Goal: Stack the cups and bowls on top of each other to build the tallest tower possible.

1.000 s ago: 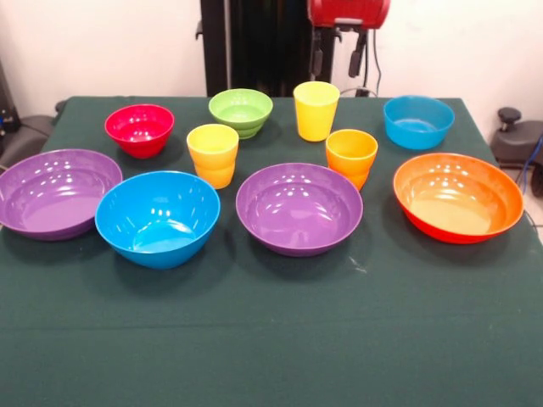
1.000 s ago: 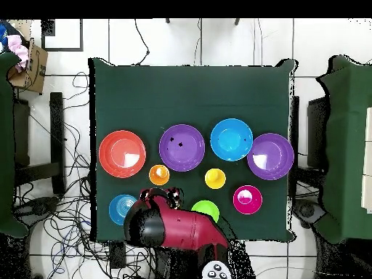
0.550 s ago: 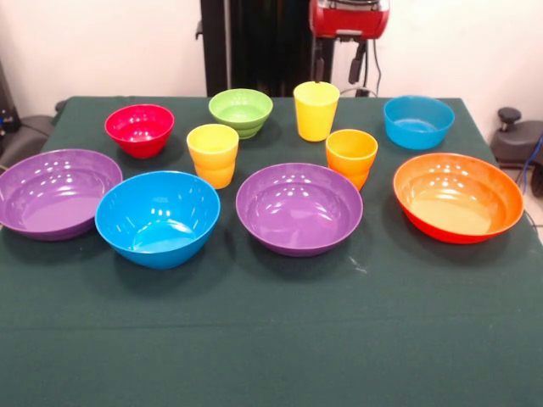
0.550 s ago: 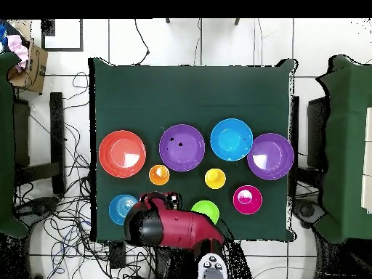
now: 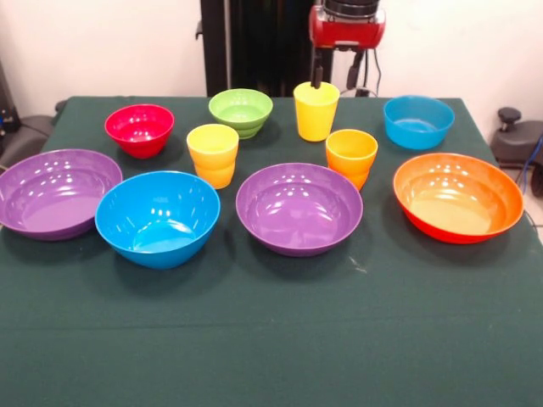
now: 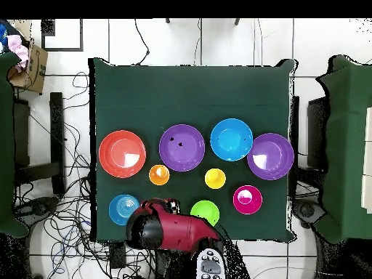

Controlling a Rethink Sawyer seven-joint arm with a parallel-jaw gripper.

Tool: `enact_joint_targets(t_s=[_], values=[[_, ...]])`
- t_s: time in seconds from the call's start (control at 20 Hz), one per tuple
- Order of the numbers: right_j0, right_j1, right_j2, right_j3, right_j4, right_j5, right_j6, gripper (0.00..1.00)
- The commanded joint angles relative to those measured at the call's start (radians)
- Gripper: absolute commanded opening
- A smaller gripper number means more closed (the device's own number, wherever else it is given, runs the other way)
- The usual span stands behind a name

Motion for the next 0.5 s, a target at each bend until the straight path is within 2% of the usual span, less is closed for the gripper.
enact_joint_targets(t_s=[0.05, 0.5], values=[[0.0, 0.139, 0.021, 0.048, -0.059, -0.107, 0.17, 1.0], [-0.011, 0.239, 0.026, 0.054, -0.068, -0.225, 0.201, 1.0]])
